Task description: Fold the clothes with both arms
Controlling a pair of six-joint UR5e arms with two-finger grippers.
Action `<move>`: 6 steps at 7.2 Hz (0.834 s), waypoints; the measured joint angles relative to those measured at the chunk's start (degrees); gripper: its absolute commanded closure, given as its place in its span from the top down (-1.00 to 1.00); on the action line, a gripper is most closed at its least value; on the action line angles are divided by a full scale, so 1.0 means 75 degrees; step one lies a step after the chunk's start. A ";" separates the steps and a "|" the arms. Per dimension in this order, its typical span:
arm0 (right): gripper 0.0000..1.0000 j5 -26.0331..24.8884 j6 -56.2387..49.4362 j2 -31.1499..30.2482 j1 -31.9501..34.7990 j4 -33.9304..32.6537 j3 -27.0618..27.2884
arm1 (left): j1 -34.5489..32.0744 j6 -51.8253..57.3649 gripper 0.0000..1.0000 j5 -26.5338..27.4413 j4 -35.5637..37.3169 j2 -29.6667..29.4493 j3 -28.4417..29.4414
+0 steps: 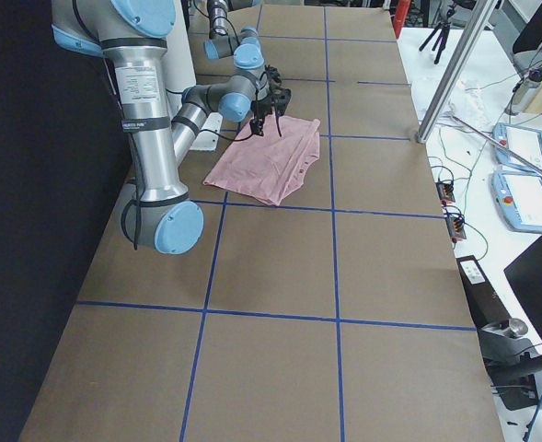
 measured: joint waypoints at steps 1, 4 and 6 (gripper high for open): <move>1.00 0.0000 0.0001 0.0000 0.0002 0.0000 0.0004 | 0.0002 -0.0107 -1.00 0.0005 0.0000 -0.0001 -0.0034; 1.00 -0.0021 0.0002 -0.0010 0.0002 0.0001 -0.0027 | -0.0022 -0.0149 -1.00 0.0001 0.0000 -0.0002 -0.0072; 1.00 -0.0032 0.0002 -0.0015 0.0002 0.0001 -0.0064 | -0.0094 -0.0131 -1.00 -0.0010 0.0000 -0.0010 -0.0088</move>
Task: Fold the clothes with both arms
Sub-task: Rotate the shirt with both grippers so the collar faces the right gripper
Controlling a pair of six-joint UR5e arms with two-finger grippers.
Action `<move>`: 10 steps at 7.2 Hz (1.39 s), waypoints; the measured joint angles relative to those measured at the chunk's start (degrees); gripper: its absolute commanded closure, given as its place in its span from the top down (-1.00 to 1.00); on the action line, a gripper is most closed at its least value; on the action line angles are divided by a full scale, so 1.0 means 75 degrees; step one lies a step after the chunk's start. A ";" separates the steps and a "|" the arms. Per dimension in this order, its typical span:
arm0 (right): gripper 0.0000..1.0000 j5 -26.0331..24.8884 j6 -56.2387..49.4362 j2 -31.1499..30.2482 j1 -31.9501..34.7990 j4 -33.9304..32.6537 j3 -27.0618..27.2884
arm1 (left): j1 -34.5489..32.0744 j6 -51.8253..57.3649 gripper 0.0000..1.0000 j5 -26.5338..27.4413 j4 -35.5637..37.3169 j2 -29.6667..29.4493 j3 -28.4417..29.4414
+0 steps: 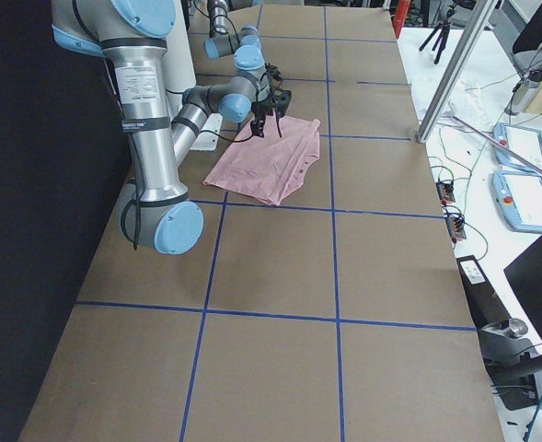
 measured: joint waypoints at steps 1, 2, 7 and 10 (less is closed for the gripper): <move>1.00 -0.0005 0.0000 -0.0008 0.0000 0.0000 -0.0006 | -0.0180 0.0033 -1.00 -0.0006 0.0002 -0.0002 -0.0007; 1.00 -0.0010 0.0000 -0.0014 0.0000 0.0000 -0.0009 | -0.0497 0.0202 -1.00 -0.0009 0.0011 -0.0003 -0.0001; 1.00 -0.0395 0.0004 -0.0003 0.0109 0.0010 -0.0024 | -0.2499 0.2026 -1.00 0.0005 -0.1469 -0.0855 0.1735; 1.00 -0.0571 0.0000 0.0003 0.0148 0.0023 -0.0066 | -0.3340 0.3049 -1.00 0.0173 -0.3405 -0.2340 0.4495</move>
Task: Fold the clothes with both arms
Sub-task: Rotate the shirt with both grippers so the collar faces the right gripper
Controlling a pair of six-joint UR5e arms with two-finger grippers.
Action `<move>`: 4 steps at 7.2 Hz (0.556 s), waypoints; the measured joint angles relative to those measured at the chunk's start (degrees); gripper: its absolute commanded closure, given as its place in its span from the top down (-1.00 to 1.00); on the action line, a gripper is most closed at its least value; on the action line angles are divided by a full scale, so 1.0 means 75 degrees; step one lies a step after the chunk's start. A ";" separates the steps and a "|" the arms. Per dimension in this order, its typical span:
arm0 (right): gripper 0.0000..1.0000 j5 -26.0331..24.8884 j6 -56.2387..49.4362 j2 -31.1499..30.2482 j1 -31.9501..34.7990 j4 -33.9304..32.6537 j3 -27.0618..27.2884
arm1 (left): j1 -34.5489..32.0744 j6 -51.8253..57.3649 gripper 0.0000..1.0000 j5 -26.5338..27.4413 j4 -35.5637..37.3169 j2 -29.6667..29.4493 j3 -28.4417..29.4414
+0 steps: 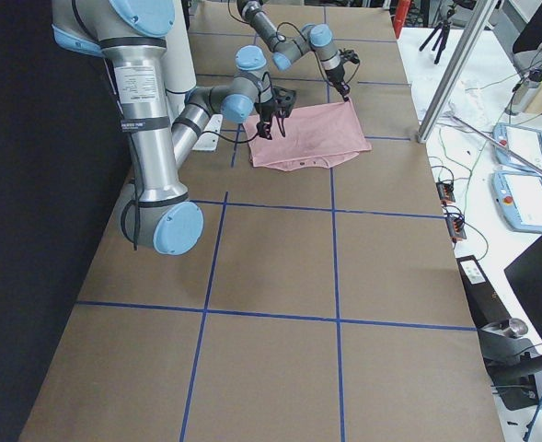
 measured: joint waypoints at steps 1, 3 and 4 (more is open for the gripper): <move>1.00 -0.0018 0.0000 0.0000 0.0017 0.0001 -0.0013 | -0.0150 0.0266 -1.00 0.0128 -0.0575 -0.0278 0.0703; 1.00 -0.0028 -0.0008 0.0008 0.0084 0.0001 -0.0025 | -0.0254 0.0555 0.99 0.0413 -0.1236 -0.0495 0.1473; 1.00 -0.0028 -0.0010 0.0010 0.0113 0.0001 -0.0031 | -0.0262 0.0739 1.00 0.0486 -0.1319 -0.0537 0.1637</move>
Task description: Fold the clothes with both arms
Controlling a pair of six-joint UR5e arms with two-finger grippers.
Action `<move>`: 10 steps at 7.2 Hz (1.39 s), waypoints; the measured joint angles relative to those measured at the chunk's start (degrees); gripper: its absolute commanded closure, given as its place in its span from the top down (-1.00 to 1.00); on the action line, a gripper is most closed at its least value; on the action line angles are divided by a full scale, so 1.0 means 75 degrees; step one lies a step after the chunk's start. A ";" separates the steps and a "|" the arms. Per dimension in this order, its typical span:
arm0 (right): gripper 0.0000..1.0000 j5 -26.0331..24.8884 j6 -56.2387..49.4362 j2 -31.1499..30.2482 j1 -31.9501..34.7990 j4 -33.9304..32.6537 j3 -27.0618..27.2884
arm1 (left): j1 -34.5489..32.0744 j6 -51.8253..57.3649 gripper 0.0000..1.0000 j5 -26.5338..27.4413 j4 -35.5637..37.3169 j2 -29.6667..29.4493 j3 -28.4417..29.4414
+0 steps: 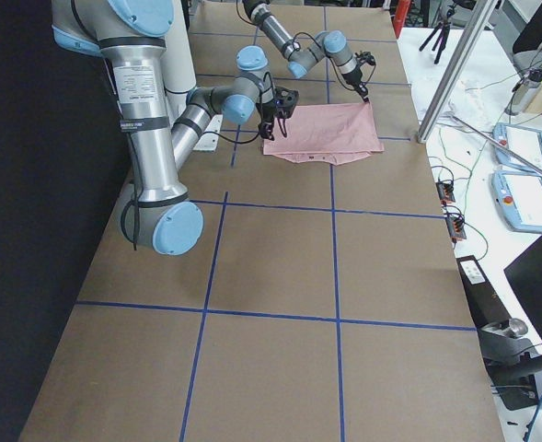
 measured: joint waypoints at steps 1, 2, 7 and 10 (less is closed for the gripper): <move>1.00 0.0000 0.0001 0.0005 0.0025 0.0000 -0.0016 | -0.0033 0.0203 1.00 0.0014 -0.0033 -0.0034 0.0072; 1.00 0.0000 0.0004 0.0010 0.0051 0.0000 -0.0047 | -0.0090 0.0301 1.00 -0.0132 -0.0015 -0.0017 -0.0022; 1.00 -0.0012 0.0006 0.0479 0.0157 0.0000 -0.0388 | 0.0812 -0.1540 0.96 -0.1491 0.3553 0.2457 -0.5594; 1.00 -0.0012 0.0007 0.0501 0.0145 0.0000 -0.0518 | 0.2748 -0.4315 0.89 -0.0796 0.4542 0.3166 -0.6597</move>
